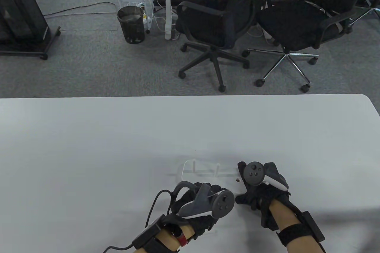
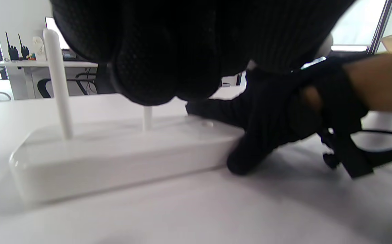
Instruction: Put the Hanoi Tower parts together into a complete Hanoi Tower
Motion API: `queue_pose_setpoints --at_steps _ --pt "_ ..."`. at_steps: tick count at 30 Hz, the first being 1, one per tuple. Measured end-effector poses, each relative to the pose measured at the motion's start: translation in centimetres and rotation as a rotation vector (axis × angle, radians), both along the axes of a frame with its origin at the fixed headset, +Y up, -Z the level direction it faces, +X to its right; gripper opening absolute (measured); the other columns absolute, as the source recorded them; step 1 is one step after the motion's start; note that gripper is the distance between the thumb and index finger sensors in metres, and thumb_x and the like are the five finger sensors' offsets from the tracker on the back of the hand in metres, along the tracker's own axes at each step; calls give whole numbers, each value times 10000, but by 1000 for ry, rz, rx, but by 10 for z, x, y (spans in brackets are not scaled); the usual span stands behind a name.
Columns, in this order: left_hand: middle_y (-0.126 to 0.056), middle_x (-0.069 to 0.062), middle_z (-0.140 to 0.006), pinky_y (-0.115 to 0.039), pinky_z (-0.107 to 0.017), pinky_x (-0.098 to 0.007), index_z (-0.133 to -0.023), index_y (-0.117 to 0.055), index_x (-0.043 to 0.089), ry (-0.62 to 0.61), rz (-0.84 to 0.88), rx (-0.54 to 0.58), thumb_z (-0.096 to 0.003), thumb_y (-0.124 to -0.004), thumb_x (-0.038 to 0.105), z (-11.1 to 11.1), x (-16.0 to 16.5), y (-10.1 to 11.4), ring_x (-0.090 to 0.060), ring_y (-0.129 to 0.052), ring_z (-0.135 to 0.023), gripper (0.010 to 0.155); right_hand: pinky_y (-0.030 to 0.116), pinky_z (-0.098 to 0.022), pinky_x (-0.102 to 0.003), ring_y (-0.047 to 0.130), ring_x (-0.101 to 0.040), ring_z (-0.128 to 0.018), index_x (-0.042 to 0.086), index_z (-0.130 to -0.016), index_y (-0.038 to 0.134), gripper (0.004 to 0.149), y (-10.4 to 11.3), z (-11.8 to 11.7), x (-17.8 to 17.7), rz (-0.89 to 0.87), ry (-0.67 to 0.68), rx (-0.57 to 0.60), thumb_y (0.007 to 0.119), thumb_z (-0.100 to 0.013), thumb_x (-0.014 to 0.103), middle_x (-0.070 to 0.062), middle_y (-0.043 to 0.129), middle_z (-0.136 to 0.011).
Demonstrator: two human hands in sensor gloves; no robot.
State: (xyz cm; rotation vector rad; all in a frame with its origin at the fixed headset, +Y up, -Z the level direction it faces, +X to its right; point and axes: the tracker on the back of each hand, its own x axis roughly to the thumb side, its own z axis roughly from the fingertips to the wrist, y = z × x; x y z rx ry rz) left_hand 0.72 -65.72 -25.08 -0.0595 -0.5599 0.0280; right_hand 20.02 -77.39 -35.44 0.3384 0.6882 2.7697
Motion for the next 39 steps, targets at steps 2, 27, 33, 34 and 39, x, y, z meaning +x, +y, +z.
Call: queue_pose_setpoints --at_steps 2,27,33,34,39 --pt "-995 -65 -771 -792 -578 -502 -904 -850 211 -20 -22 -14 -408 -876 448 4 2 -8 -319 -1030 -603 550 205 -706 -587 108 -410 -989 212 -938 -62 1125 0 0 0 -1 0 1 860 -346 468 -136 84 -1071" --pt "-935 -60 -804 -798 -584 -483 -944 -730 201 -118 -519 -94 -377 -937 397 28 36 -83 -291 -1019 -631 635 199 -704 -586 106 -409 -988 211 -941 -59 1123 -3 0 1 -12 0 5 859 -348 468 -138 83 -1070" --pt "-948 -71 -771 -815 -565 -476 -925 -733 184 -149 -554 -65 -382 -934 361 31 41 -85 -277 -1033 -589 605 196 -703 -585 104 -409 -987 211 -941 -59 1122 -3 0 2 -15 0 5 859 -349 468 -137 82 -1070" --pt "-944 -76 -770 -812 -567 -478 -926 -725 180 -159 -574 -53 -385 -929 360 34 43 -86 -279 -1029 -586 606 197 -703 -585 105 -410 -987 211 -941 -59 1123 -3 0 2 -15 0 5 859 -348 469 -138 82 -1070" --pt "-912 -78 -791 -789 -587 -484 -937 -671 182 -202 -673 38 -406 -877 361 43 49 -91 -276 -999 -605 597 200 -705 -585 104 -409 -988 212 -940 -62 1124 -3 -1 1 -5 1 3 857 -347 472 -136 81 -1070"
